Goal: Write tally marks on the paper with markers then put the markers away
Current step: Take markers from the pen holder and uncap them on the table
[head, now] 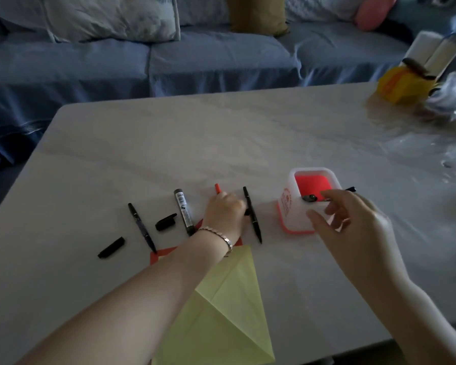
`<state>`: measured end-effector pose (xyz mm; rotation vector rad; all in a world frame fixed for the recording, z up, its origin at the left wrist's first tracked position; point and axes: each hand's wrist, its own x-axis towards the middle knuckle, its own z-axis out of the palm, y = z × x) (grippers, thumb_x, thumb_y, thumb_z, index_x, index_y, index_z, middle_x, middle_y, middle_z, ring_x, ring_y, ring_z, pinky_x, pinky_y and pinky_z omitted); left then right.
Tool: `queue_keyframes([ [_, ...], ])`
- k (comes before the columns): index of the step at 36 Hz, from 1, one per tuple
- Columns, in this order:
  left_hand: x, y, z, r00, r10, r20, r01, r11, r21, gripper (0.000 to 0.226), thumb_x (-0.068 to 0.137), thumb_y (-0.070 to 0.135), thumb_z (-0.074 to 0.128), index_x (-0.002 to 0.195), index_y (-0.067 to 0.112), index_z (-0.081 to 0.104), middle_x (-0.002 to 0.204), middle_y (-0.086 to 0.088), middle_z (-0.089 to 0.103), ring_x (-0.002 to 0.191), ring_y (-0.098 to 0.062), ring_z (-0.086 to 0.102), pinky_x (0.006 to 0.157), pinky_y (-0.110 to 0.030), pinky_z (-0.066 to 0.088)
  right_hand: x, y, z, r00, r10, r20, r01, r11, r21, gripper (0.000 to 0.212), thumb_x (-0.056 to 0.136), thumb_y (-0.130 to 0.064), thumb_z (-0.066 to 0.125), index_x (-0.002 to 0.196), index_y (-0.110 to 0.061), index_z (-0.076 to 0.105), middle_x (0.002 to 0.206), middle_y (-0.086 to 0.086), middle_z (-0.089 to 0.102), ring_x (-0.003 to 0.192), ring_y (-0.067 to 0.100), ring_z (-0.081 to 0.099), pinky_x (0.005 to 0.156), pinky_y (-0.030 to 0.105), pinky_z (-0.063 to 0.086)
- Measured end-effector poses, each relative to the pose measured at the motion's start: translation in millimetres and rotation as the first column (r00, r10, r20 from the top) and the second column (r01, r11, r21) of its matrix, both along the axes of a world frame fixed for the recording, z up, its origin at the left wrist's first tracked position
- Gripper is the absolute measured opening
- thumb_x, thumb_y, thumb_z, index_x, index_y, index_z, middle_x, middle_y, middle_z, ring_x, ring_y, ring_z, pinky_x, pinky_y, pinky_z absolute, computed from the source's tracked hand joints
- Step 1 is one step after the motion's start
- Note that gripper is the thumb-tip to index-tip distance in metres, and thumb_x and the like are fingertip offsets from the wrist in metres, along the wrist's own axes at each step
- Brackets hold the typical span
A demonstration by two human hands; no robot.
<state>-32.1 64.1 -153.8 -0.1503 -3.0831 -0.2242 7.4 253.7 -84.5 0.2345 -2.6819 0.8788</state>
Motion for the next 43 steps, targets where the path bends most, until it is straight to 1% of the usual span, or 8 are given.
queue_keyframes([
  [5,12,-5,0,0.996,-0.02,-0.084,0.03,0.992,0.124,0.026,0.089,0.026,0.052,0.109,0.011,0.059,0.107,-0.005,0.057,0.106,-0.025,0.049,0.089,-0.033,0.037,-15,-4,-5,1.0,-0.017,0.021,0.016,0.998,0.055,0.034,0.079,-0.022,0.068,0.112,-0.015,0.063,0.096,0.002,0.059,0.074,0.023,0.053,0.067,0.027,0.037],
  [11,49,-23,18,0.986,0.004,-0.166,0.05,0.948,0.316,0.023,0.084,0.017,0.057,0.106,0.011,0.061,0.1,-0.004,0.061,0.096,-0.022,0.053,0.086,-0.036,0.044,-25,-7,-13,0.999,-0.041,-0.01,0.041,0.993,0.11,0.017,0.083,-0.022,0.064,0.097,-0.014,0.071,0.102,0.007,0.063,0.077,0.026,0.055,0.06,0.027,0.033],
  [21,107,-51,29,0.982,0.085,-0.167,0.006,0.877,0.48,0.033,0.08,0.028,0.061,0.112,0.018,0.06,0.099,0.01,0.058,0.094,-0.001,0.053,0.08,-0.007,0.038,22,-30,7,0.928,0.143,-0.343,-0.224,0.952,-0.209,0.021,0.09,-0.022,0.045,0.102,-0.01,0.057,0.091,0.0,0.061,0.073,0.013,0.055,0.067,0.011,0.043],
  [26,119,-54,37,0.991,0.001,-0.134,0.078,0.809,0.582,0.047,0.079,0.051,0.047,0.122,0.03,0.048,0.104,0.021,0.051,0.09,0.004,0.052,0.075,-0.005,0.041,46,-72,-12,0.915,0.379,-0.142,-0.401,0.804,-0.439,0.014,0.089,-0.035,0.048,0.098,-0.03,0.056,0.08,-0.016,0.063,0.071,0.007,0.063,0.067,0.021,0.051],
  [30,123,-65,35,0.99,0.01,-0.143,0.067,0.848,0.525,0.038,0.081,0.046,0.04,0.103,0.025,0.063,0.098,0.017,0.059,0.086,0.001,0.051,0.076,-0.007,0.037,64,-106,-16,0.871,0.488,-0.064,-0.363,0.55,-0.752,0.014,0.083,-0.025,0.05,0.091,-0.02,0.06,0.072,-0.003,0.065,0.062,0.011,0.061,0.063,0.019,0.049],
  [35,133,-80,30,0.977,0.051,-0.206,0.043,0.903,0.428,0.033,0.087,0.046,0.037,0.086,0.025,0.062,0.07,0.026,0.049,0.067,0.0,0.041,0.063,-0.017,0.031,64,-117,-12,0.932,0.36,0.047,-0.068,0.298,-0.952,0.024,0.074,-0.043,0.061,0.081,-0.02,0.062,0.076,0.001,0.07,0.055,0.01,0.056,0.055,0.018,0.047],
  [38,144,-80,28,0.981,0.07,-0.179,0.019,0.89,0.455,0.033,0.091,0.044,0.034,0.089,0.022,0.058,0.07,0.029,0.038,0.067,0.003,0.04,0.063,-0.013,0.033,65,-119,-18,0.902,0.372,0.22,0.178,0.146,-0.973,0.021,0.07,-0.032,0.06,0.079,-0.014,0.063,0.064,-0.001,0.065,0.052,0.006,0.053,0.055,0.016,0.049],
  [43,156,-70,30,0.998,-0.031,-0.063,0.058,0.872,0.487,0.027,0.095,0.03,0.033,0.109,0.017,0.053,0.083,0.017,0.049,0.069,-0.003,0.05,0.059,-0.012,0.035,76,-127,-30,0.791,0.462,0.4,0.207,0.413,-0.887,0.012,0.085,-0.005,0.057,0.083,-0.008,0.068,0.055,0.001,0.062,0.054,0.008,0.057,0.056,0.016,0.05],
])
